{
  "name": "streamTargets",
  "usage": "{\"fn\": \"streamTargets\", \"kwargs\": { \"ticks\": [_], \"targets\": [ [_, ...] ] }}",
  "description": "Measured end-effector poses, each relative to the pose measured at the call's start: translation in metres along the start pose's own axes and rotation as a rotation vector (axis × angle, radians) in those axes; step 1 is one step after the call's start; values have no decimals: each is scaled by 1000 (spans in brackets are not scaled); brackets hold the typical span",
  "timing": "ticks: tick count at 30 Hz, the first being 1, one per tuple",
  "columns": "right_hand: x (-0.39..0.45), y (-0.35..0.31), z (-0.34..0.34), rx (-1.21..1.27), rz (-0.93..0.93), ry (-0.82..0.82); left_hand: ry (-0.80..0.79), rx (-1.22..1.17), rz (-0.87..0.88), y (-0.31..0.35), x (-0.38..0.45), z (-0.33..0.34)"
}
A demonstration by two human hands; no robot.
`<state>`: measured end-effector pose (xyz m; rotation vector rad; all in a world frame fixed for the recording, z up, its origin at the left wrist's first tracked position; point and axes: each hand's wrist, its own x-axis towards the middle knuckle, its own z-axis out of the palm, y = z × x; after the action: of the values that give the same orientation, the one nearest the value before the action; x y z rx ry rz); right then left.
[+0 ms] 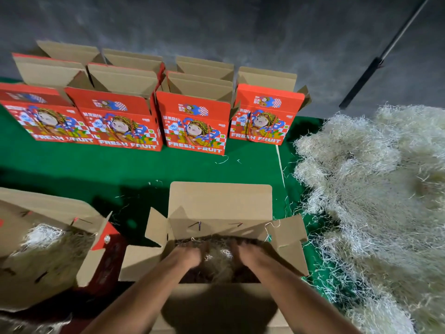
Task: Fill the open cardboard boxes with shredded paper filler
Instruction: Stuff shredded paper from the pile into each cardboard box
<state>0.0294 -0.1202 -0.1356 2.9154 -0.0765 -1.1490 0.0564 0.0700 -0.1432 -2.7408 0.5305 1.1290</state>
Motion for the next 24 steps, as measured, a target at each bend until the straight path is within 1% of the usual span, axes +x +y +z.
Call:
{"fn": "streamTargets", "kwargs": {
  "ticks": [1,3,4,6,7,9,10,12,13,15,16,17,18,20,22,24],
  "targets": [
    [-3,0,-2,7,-15,36,-30,-41,-17,4,-6,-4],
    [-9,-1,-13,-47,-66,-11,-96,-161,-68,11,-15,-14],
    [-6,0,-14,-52,-84,-47,-95,-203,-81,12,-17,-21],
    [-15,-2,-31,-56,-84,-73,-54,-162,-62,13,-20,-32],
    [-17,-2,-38,-54,-87,-33,-6,-142,-46,13,-22,-37],
    [-14,-3,-45,47,-130,102,82,-145,-11,16,-25,-44],
    [-13,-6,-46,97,-151,119,100,-168,21,20,-25,-45],
    [-11,-15,-35,177,-202,63,47,-203,38,26,-21,-36],
    [-8,-18,-25,212,-194,-14,-5,-200,19,28,-20,-29],
    [-2,-24,-2,258,-141,-222,-131,-206,-36,27,-16,-12],
    [1,-25,5,237,-140,-309,-198,-238,-68,26,-15,-5],
    [6,-25,11,205,-159,-339,-228,-257,-92,25,-12,1],
    [9,-24,14,171,-148,-334,-229,-273,-99,23,-8,5],
    [14,-23,19,187,-67,-284,-225,-287,-109,22,-8,7],
    [15,-20,26,140,-13,-270,-202,-259,-101,23,-5,8],
    [21,-19,31,189,-2,-210,-177,-259,-113,24,-6,8]
  ]
}}
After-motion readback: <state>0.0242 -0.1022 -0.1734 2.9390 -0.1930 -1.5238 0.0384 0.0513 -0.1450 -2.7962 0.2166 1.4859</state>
